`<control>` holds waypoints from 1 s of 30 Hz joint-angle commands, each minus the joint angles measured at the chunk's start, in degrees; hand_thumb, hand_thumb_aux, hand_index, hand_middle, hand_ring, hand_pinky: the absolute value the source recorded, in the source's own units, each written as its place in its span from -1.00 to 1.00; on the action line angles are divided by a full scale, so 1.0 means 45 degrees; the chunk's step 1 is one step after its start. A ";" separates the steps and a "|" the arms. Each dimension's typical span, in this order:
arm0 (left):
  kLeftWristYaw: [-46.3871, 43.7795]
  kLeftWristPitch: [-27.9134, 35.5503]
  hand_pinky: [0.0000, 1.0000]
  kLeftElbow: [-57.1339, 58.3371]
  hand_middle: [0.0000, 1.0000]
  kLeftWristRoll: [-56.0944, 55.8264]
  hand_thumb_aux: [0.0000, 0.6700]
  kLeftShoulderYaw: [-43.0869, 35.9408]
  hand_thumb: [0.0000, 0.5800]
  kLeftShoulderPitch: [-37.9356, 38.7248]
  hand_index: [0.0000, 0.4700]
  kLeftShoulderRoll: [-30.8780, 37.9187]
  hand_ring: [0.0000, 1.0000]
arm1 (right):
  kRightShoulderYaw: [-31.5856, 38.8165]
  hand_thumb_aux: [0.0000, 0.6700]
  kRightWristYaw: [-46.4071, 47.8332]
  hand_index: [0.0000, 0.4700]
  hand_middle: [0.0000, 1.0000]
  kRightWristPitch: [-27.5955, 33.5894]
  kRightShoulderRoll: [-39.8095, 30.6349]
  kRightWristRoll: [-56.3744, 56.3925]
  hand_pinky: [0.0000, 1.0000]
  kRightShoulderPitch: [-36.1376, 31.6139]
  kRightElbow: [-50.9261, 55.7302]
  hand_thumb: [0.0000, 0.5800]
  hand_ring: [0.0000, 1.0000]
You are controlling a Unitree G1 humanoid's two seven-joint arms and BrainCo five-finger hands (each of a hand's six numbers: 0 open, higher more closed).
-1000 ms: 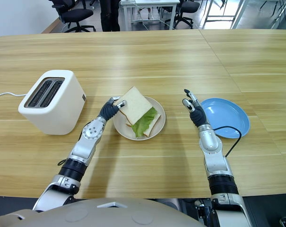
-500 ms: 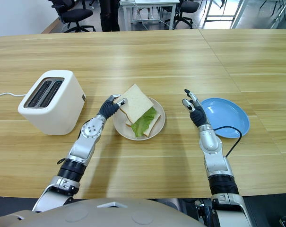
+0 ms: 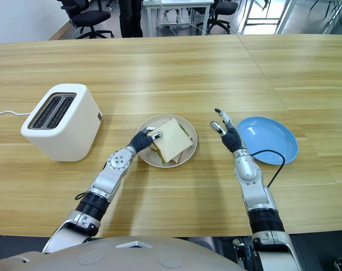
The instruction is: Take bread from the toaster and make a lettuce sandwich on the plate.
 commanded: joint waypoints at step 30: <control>0.1247 -0.0760 1.00 0.2503 1.00 0.1256 1.00 -0.0201 1.00 -0.0748 0.96 0.0630 1.00 | 0.9059 -1.00 0.0335 -1.00 -1.00 -0.0333 -0.0937 -1.0549 -1.00 -0.3304 0.3310 -1.00 -1.00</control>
